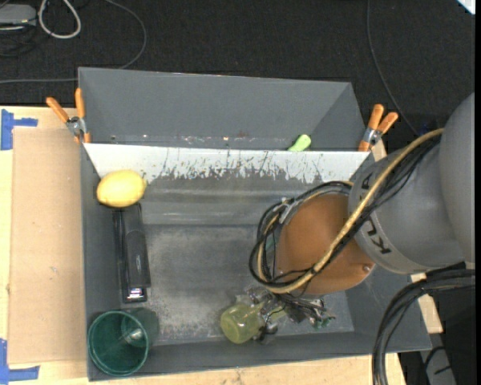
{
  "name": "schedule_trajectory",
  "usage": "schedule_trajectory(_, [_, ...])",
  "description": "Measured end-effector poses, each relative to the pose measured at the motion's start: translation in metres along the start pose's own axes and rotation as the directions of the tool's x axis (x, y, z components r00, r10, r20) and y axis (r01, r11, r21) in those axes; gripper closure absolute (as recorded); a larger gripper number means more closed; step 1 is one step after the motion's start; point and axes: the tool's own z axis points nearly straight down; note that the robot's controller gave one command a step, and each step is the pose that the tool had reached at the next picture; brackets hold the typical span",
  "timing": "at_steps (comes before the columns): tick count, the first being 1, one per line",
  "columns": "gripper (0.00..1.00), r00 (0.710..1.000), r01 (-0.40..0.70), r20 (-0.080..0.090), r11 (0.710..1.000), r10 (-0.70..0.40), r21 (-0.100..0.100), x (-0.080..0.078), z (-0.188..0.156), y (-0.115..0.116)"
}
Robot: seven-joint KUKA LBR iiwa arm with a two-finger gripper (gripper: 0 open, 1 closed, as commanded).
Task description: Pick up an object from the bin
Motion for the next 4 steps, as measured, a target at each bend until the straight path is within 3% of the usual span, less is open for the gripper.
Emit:
schedule_trajectory(1, [1.00, 1.000, -0.004, -0.001, 1.000, 0.004, -0.001, -0.002, -0.091, 0.000])
schedule_trajectory(3, [1.00, 1.000, -0.005, -0.004, 1.000, 0.005, -0.002, 0.000, -0.053, 0.001])
schedule_trajectory(4, [1.00, 1.000, -0.004, -0.012, 1.000, 0.004, -0.005, 0.001, -0.099, 0.002])
